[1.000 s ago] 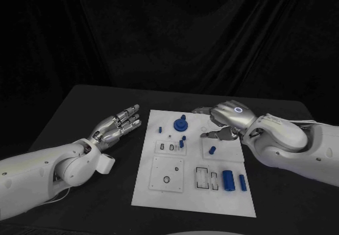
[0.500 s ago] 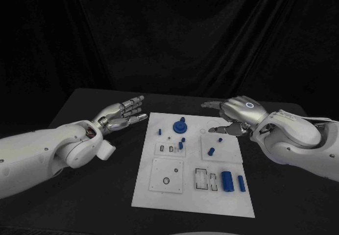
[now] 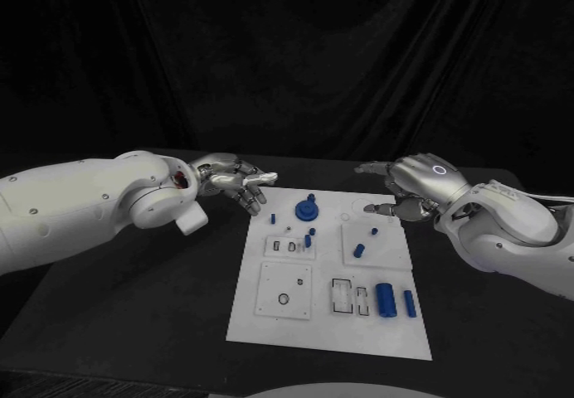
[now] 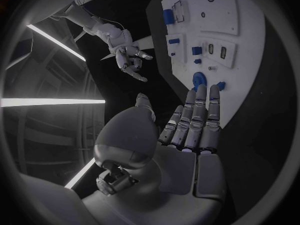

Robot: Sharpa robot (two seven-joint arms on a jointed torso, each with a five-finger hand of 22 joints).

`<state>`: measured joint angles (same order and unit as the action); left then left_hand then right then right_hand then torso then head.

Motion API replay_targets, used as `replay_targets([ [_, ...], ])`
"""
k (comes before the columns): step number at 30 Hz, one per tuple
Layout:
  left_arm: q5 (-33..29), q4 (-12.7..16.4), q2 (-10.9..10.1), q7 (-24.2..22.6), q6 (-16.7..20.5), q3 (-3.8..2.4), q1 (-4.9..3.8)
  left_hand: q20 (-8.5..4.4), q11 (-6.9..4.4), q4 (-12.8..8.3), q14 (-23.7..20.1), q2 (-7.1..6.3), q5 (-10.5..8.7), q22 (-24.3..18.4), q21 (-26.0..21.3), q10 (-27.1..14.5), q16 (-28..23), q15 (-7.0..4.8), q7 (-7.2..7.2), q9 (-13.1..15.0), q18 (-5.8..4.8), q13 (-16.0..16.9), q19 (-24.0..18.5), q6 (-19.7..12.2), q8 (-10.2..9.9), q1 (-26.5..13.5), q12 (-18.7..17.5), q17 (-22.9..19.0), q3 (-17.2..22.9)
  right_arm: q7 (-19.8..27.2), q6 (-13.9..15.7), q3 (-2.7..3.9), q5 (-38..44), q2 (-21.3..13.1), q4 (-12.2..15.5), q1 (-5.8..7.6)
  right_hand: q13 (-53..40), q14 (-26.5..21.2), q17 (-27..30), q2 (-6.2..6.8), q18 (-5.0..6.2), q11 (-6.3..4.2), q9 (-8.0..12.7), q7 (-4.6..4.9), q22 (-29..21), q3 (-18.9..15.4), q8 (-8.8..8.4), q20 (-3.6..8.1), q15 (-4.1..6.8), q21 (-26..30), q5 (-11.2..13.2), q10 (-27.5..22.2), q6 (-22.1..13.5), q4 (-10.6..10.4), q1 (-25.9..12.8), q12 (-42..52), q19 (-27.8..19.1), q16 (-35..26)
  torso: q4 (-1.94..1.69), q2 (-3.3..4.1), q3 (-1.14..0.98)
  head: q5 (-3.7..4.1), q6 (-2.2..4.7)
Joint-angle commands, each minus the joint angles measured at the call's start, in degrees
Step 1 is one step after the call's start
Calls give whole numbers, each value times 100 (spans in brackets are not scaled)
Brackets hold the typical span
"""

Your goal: Assemble the parts on the task board

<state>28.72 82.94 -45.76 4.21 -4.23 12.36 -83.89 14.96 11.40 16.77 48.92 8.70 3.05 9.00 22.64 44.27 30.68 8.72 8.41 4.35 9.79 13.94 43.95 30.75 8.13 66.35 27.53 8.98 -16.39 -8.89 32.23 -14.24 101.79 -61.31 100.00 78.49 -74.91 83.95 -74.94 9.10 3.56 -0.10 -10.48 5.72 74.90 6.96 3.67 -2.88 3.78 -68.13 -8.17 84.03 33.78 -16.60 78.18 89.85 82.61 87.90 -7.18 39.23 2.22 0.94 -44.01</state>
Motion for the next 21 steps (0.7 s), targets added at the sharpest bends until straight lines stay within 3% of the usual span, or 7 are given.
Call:
replay_targets([
  [1,380,-16,125,930,-713,-8,-80,-98,-138,-23,293,45,-31,43,109,261,437,-129,35,95,64,278,287,590,208,-129,449,227,-176,-91,215,1,-3,44,-74,-45,-1509,564,-1374,-56,64,35,-8,-6,958,27,28,-9,-41,-27,-27,597,54,-1,5,15,14,32,96,-17,-83,-30,-76],
  [6,1571,25,274,1114,-809,-8,-133,-440,-500,-30,960,197,11,331,669,717,1976,-474,86,251,70,1301,1072,1134,549,-90,1904,1110,-344,-168,236,0,-3,145,-182,-97,-1509,567,-1380,-113,60,30,-47,-12,964,34,81,-4,-36,-51,-65,597,341,9,-42,15,28,40,137,-32,-164,-20,-112],
  [7,1758,19,315,1155,-820,-8,-137,-772,-611,-27,1040,239,-63,707,1233,721,3618,-659,65,422,-54,2652,1302,1412,777,-81,3242,2788,-405,-184,234,0,-3,153,-200,-107,-1509,567,-1380,-113,60,30,-47,-12,964,34,81,-4,-36,-51,-65,597,341,9,-42,15,28,40,139,-33,-170,-23,-112],
  [9,2071,-10,422,1281,-853,-8,-145,-752,-660,6,1396,252,-50,951,1560,1100,4318,-673,50,497,-103,3481,1293,1375,803,-14,3877,3785,-370,-218,226,0,-3,159,-237,-130,-1509,568,-1382,-121,60,29,-53,-11,964,35,90,-3,-35,-53,-85,597,398,13,-48,15,29,43,170,-40,-205,-71,-115],
  [12,2356,-45,583,1537,-879,-8,-150,-907,-681,-44,2986,245,-18,1785,2667,3001,5602,-663,-69,891,-83,5988,1281,1950,1266,68,5487,6503,-238,-267,233,0,-3,161,-283,-160,-1509,567,-1380,-127,60,29,-57,-10,965,36,95,-2,-34,-56,-97,597,432,15,-50,15,30,40,238,-64,-259,-147,-148],
  [13,2453,-53,633,1625,-905,-8,-151,-912,-756,-45,3498,229,-12,3078,3679,3648,5803,-741,-91,1054,-259,6684,1764,1961,1378,50,5845,7241,-207,-285,240,0,-3,165,-296,-166,-1509,568,-1382,-137,59,30,-63,-7,965,37,105,-1,-35,-60,-115,597,484,16,-58,15,32,43,248,-69,-269,-154,-145],
  [21,2945,-121,987,2257,-1236,-8,-150,-960,-963,-94,4108,172,12,6198,5886,4573,5932,-935,-311,2765,-540,7606,2878,1763,2481,-84,6247,8102,152,-409,243,0,-3,215,-353,-187,-1509,570,-1388,-188,58,30,-75,-6,966,56,142,1,-35,-67,-330,597,762,64,-36,15,39,51,393,-105,-356,-297,-203],
])
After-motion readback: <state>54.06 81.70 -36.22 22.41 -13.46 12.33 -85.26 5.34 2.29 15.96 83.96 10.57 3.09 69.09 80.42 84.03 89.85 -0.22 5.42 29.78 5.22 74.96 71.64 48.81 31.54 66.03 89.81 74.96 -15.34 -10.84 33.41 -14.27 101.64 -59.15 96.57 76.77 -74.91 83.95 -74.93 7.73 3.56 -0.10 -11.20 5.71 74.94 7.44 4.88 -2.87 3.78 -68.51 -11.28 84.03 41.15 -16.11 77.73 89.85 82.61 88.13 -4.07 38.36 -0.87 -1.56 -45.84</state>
